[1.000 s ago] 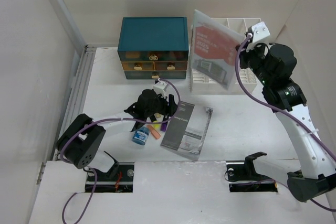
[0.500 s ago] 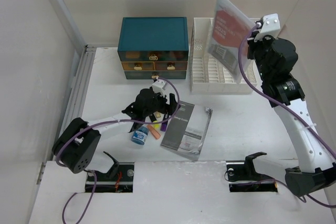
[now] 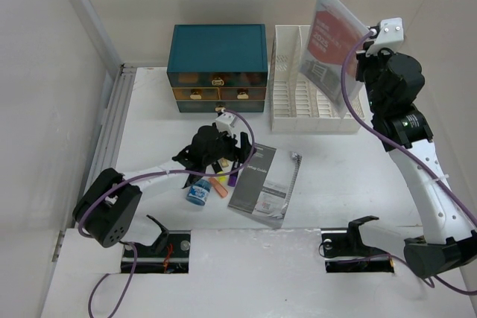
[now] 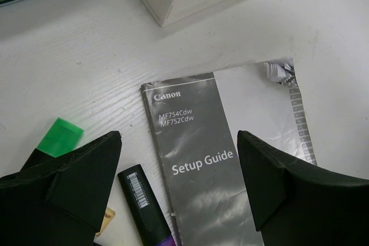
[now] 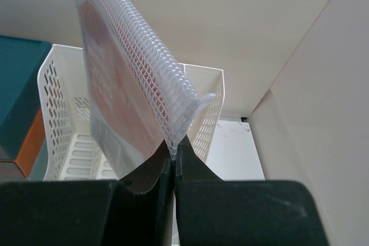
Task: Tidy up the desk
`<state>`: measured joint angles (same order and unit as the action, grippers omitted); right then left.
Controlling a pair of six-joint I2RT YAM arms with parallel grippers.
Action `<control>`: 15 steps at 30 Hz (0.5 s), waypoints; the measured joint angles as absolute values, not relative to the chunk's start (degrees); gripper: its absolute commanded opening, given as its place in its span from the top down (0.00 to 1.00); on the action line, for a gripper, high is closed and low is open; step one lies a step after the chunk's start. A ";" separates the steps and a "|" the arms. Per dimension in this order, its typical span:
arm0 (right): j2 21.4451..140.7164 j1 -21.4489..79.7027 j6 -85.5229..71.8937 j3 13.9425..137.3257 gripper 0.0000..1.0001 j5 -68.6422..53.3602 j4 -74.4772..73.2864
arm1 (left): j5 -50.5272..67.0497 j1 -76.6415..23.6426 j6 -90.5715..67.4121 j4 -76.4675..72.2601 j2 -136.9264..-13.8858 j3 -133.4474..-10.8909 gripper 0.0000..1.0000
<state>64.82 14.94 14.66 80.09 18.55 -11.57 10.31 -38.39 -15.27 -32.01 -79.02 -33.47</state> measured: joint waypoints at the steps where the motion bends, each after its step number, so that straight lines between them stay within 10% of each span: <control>1: 64.84 14.94 14.66 80.09 1.00 18.72 -11.42 | 10.31 -38.39 -15.27 -32.01 -78.98 -33.47 0.21; 15: 66.37 14.94 15.31 80.07 1.00 19.90 -8.49 | 10.61 -38.39 -15.27 -31.79 -77.80 -33.45 0.21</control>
